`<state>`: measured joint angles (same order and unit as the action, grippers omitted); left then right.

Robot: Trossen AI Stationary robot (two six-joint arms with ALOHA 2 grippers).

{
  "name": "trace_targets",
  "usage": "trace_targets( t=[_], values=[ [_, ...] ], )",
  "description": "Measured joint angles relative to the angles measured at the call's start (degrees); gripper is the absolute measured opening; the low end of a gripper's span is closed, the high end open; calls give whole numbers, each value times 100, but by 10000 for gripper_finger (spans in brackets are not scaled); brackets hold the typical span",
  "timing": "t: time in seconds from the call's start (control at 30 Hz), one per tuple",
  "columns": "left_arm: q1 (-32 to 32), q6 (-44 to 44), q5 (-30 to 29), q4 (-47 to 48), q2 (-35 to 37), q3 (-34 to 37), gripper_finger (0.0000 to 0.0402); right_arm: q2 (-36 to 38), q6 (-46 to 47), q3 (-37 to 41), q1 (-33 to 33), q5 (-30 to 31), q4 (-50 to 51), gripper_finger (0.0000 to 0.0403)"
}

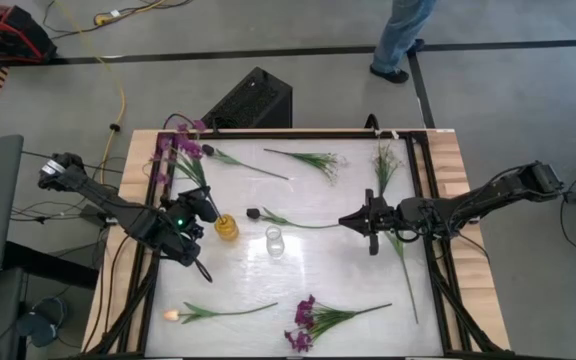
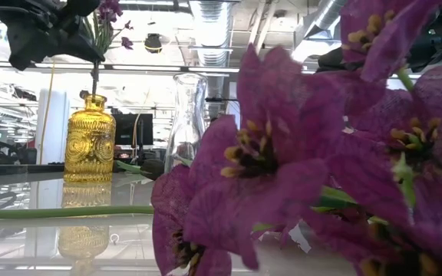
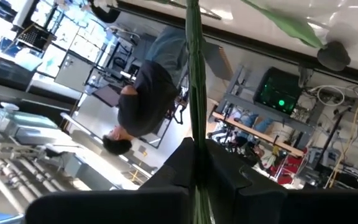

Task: Sort flowers into vase by color
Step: Put the top purple flower into the yellow vase

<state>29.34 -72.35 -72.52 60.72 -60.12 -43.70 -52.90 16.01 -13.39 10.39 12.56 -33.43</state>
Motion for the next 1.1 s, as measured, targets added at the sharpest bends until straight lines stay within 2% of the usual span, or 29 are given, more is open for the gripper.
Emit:
trace_targets(
  t=[0.27, 0.43, 0.9, 1.1],
  values=[
    [33, 15, 130, -2, 0, 0, 89, 0, 0, 0, 0, -2, -1, 51],
    [93, 14, 121, -6, 0, 0, 118, 0, 0, 0, 0, -4, 0, 51],
    [841, 112, 178, -28, 0, -614, 123, 0, 0, 0, 0, -8, 0, 51],
    [892, 831, 176, -25, 7, -853, 123, 0, 2, 0, 0, -11, 0, 51]
  ],
)
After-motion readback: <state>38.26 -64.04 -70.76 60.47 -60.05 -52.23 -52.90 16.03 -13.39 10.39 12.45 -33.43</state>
